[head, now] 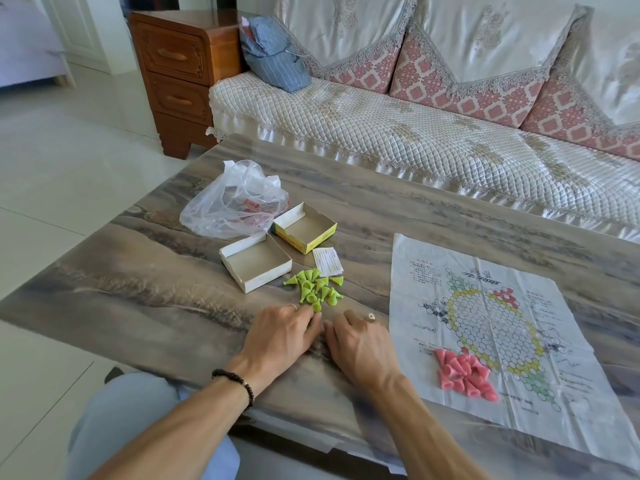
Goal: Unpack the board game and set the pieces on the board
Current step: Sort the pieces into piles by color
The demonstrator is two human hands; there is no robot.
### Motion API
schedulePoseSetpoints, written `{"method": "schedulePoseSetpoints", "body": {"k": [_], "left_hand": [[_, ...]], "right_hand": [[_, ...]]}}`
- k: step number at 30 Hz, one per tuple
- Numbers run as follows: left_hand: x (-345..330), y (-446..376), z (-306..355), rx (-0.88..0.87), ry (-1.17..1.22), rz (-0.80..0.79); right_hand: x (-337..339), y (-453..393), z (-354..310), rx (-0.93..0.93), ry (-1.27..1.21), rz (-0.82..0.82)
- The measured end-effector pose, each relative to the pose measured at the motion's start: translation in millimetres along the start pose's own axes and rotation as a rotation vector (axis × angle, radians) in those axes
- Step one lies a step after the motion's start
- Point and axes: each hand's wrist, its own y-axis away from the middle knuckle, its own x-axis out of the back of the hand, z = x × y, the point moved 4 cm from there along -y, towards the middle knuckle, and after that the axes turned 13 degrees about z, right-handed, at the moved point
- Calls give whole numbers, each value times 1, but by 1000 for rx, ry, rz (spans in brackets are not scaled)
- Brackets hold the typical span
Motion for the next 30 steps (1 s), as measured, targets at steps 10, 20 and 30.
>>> {"method": "schedulePoseSetpoints", "body": {"k": [10,20,30], "left_hand": [[-3,-1,-6,62,51,2],[-17,-41,23,55,177,0],[-106,-123,81,143,308,-46]], "right_hand": [[9,-16,32,-603,-326,80],[27,-28,86,-927,-509,209],[43,-46,204,-1087,-452,333]]}}
